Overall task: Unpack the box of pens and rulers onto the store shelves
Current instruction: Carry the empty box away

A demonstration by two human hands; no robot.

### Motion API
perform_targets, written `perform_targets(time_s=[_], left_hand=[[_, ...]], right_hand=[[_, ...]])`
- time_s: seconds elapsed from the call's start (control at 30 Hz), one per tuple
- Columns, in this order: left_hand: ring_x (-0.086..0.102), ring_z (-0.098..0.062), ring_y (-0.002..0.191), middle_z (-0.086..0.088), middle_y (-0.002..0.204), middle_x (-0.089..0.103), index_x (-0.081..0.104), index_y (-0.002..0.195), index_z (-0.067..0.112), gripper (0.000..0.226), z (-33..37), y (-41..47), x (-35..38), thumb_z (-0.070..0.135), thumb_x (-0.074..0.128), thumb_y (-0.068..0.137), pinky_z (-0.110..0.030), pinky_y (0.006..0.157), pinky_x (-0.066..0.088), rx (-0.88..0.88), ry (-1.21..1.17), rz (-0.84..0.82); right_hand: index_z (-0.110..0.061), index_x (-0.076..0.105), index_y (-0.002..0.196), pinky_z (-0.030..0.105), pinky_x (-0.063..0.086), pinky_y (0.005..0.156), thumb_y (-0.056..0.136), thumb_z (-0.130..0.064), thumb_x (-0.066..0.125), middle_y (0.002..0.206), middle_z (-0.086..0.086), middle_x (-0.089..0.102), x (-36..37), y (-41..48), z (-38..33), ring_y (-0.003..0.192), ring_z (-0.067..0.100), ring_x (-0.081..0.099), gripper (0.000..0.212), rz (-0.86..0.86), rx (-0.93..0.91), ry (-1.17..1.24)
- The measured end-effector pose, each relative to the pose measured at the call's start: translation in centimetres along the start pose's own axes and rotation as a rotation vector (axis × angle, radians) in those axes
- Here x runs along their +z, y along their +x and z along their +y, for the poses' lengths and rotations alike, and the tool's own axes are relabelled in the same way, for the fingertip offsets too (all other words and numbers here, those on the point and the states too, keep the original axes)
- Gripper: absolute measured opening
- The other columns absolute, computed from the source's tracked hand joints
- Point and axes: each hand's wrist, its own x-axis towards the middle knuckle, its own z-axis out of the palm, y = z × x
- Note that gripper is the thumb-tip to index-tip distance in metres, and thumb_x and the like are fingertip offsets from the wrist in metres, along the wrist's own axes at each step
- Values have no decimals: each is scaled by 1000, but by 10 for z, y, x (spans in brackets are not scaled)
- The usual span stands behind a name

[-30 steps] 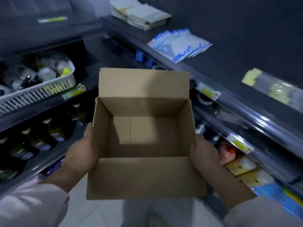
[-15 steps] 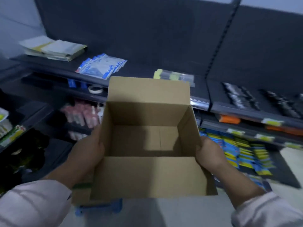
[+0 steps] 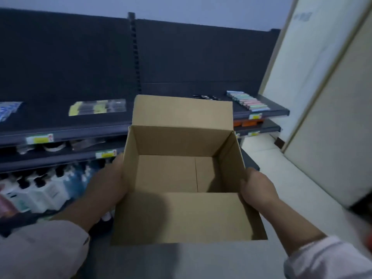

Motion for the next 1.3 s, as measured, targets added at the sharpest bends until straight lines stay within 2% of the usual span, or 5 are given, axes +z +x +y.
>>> perform_targets(time_s=[0.3,0.47,0.7,0.97,1.3], left_hand=[[54,-23,77,-8,95,62,26,142,28,63,178,47,132,12,46,85,-31,63,43,133,107,-84],[58,-24,75,-5,88,62,37,130,29,52,271,56,200,9,46,83,-36,65,51,286,27,-168],[60,-25,82,-6,101,64,29,141,28,62,392,80,281,13,45,83,-35,66,53,436,69,-308],[59,-23,74,-2,84,62,42,105,27,31,507,123,369,8,42,80,-41,69,55,619,48,-450],[59,-22,83,-3,97,63,34,138,28,57,666,206,450,9,43,85,-34,72,52,861,21,-551]], right_hand=[[-13,47,94,28,35,63,93,-15,46,95,8,59,-81,4,207,77,21,50,2,63,214,-56],[-10,54,104,28,36,70,91,-14,47,107,12,63,-119,-3,308,99,31,59,15,119,358,-73],[-11,57,106,28,43,72,93,-16,49,106,10,65,-159,-28,409,99,28,62,16,141,563,-86],[-11,58,107,31,47,72,92,-15,47,102,8,64,-175,-14,492,92,27,61,20,183,848,-67],[-18,51,97,29,41,66,92,-17,48,94,3,58,-211,42,574,83,21,54,6,241,1083,-62]])
